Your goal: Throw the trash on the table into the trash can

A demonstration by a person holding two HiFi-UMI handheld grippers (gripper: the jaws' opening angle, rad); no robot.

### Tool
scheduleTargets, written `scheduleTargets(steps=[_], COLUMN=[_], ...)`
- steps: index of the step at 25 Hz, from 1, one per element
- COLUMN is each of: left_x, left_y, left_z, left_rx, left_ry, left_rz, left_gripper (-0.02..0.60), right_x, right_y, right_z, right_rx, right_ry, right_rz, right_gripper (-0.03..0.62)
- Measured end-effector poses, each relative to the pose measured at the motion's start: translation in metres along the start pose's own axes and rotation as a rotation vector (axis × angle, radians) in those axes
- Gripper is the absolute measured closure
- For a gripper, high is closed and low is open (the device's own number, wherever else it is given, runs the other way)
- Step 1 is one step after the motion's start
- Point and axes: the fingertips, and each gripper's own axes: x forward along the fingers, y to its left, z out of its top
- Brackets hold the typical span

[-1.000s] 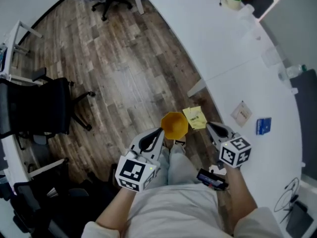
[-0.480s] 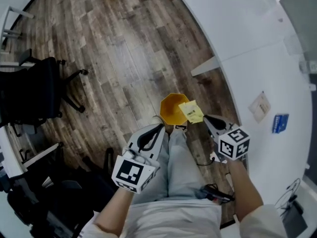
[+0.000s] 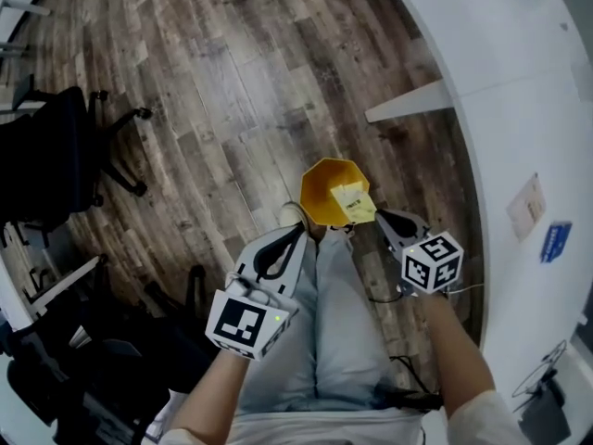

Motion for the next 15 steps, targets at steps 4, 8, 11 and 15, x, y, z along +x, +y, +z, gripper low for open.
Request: scheduleTargets(steps=[4,8,11,15], left_x=[0.010,0.017,0.020,0.019], left_y=[0.012,0.017,0.019,0.022], left_z=[-0.019,-0.031,-0.038,-0.046], left_rx=[-0.019,-0.042,-0.052,-0.066], left_ry=[0.011,0.016,0.021,0.025], left_rz=[0.006,0.011,0.015,0.012], left_gripper=[0.580,0.580,0.580,0.580], right_x=[0.021,0.037,0.045,0.054], right_y=[-0.013,-0.023,-0.029,-0.038], right_z=[-0.022,-0.045,-0.056,-0.060], right_rx=[0.038,0.051,0.058,0.085], right_ry=[-0.003,0.019,0.029,0.021], right_rz=[-0.033,-0.059,-0.082,-0.108], right_gripper=[0.562,0.562,0.562,0.560])
